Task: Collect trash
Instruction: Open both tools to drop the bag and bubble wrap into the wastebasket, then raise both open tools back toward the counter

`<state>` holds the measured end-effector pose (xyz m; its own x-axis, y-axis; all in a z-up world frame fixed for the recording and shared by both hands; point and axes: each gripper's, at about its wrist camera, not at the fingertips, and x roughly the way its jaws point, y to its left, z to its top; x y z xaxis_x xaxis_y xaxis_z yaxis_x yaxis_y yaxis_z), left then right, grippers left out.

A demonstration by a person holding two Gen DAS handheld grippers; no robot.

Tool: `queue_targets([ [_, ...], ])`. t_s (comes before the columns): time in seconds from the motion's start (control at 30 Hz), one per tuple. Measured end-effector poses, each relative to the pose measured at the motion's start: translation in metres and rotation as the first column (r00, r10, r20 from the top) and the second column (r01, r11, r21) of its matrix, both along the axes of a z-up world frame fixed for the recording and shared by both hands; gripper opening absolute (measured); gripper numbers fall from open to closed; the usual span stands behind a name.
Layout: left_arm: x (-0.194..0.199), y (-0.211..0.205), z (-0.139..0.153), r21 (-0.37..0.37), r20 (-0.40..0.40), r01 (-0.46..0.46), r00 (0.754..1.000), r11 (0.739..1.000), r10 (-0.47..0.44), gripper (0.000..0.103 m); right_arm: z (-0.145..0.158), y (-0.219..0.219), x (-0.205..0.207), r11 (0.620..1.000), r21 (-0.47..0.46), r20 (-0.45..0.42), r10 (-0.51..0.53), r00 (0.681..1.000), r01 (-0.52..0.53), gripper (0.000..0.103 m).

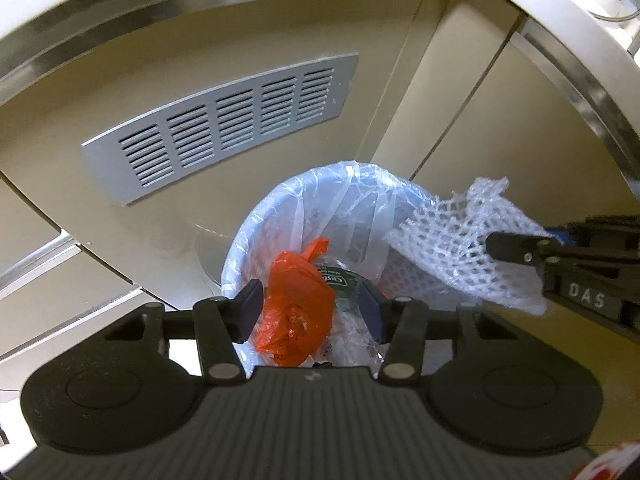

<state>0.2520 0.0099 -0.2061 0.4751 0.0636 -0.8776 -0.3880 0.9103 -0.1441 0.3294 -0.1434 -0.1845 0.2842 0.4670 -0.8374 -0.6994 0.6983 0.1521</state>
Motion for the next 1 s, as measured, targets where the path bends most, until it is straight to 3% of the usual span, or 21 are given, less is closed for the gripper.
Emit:
queue_targets([
  [0.23, -0.007, 0.003, 0.009, 0.007, 0.02, -0.024, 1.0, 1.0, 0.024, 0.049, -0.006, 0.007, 0.003, 0.999, 0.037, -0.016, -0.006, 1.0, 0.006, 0.011],
  [0.27, -0.008, 0.004, 0.01, 0.008, 0.02, -0.027, 0.999, 1.0, 0.027, 0.049, -0.007, 0.008, 0.004, 0.999, 0.043, -0.019, -0.008, 1.0, 0.009, 0.017],
  [0.37, -0.009, 0.004, 0.012, 0.017, 0.02, -0.03, 0.999, 0.999, 0.029, 0.049, -0.007, 0.007, 0.003, 0.997, 0.067, 0.005, -0.027, 1.0, 0.026, 0.059],
  [0.63, -0.015, 0.004, 0.018, 0.021, 0.028, -0.032, 0.999, 0.999, 0.031, 0.049, -0.003, 0.008, -0.002, 0.997, 0.074, 0.002, -0.002, 1.0, 0.001, 0.061],
  [1.0, -0.023, 0.002, 0.047, 0.024, 0.084, -0.051, 0.995, 0.998, 0.048, 0.049, 0.027, 0.004, -0.006, 0.993, 0.122, -0.013, 0.001, 1.0, 0.001, 0.062],
])
